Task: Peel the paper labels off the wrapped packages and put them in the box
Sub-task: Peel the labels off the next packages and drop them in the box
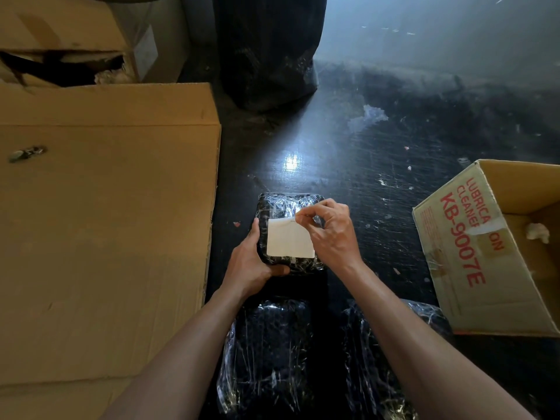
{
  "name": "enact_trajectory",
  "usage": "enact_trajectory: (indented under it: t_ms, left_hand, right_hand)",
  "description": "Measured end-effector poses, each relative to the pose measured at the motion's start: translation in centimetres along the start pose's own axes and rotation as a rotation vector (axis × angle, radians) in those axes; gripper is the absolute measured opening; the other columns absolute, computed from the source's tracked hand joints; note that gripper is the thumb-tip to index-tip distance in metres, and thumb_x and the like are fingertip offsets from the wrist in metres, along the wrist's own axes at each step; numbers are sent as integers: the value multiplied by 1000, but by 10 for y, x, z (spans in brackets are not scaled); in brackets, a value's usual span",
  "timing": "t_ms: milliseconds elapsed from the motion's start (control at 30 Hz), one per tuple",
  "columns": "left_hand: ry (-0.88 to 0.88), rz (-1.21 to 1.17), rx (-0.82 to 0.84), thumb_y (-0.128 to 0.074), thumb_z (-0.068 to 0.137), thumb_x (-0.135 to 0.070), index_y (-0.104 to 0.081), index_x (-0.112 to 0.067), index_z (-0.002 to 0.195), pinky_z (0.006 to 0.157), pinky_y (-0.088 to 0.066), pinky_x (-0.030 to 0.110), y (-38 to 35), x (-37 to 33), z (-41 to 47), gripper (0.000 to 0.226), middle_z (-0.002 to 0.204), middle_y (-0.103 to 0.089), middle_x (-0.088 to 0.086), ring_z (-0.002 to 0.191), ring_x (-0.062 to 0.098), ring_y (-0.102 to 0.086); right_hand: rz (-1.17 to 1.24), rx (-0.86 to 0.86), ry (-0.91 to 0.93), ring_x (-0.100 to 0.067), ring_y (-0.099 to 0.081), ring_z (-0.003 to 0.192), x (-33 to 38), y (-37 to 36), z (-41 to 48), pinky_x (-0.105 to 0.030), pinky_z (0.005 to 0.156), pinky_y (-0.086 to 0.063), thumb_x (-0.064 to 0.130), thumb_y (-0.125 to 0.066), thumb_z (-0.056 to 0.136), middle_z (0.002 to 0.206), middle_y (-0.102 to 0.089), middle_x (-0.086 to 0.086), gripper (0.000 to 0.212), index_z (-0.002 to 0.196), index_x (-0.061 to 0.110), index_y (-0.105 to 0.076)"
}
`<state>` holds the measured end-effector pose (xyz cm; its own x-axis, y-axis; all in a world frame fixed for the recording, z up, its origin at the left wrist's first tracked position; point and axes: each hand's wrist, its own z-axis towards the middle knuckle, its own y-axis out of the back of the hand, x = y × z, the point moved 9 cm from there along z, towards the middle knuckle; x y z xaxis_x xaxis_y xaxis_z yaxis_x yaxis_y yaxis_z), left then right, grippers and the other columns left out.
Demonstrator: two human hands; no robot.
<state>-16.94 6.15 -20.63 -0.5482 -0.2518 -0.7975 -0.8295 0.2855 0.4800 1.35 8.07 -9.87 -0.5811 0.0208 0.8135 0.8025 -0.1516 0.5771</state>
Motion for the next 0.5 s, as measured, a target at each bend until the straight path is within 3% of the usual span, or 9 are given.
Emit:
enact_trajectory:
  t_ms: [100, 300, 500]
  left_hand:
    - [-3, 11, -4, -97, 49, -47, -5, -34, 160, 109, -46, 42, 0, 0, 0, 145, 145, -56, -4, 130, 16, -53]
    - [-14, 14, -15, -99, 50, -40, -8, -29, 161, 110, -44, 39, 1, -2, 0, 143, 145, -56, -1, 129, 15, -53]
    - [-23, 21, -13, -99, 51, -40, -8, -28, 161, 111, -43, 38, 1, -3, -1, 143, 146, -55, 1, 131, 16, -52]
  right_hand:
    - [7, -3, -7, -16, -47, 106, 0, 1, -5, -40, 87, -51, 27, -77, 86, 88, -61, 12, 4, 89, 25, -79]
    - [17, -14, -6, -14, -45, 106, 5, 7, -11, -18, 80, -40, 26, -77, 86, 90, -62, 10, 3, 89, 26, -79]
    - [-15, -44, 18, -14, -45, 110, 10, 11, -14, -12, 83, -36, 27, -78, 85, 89, -61, 25, 4, 89, 25, -79]
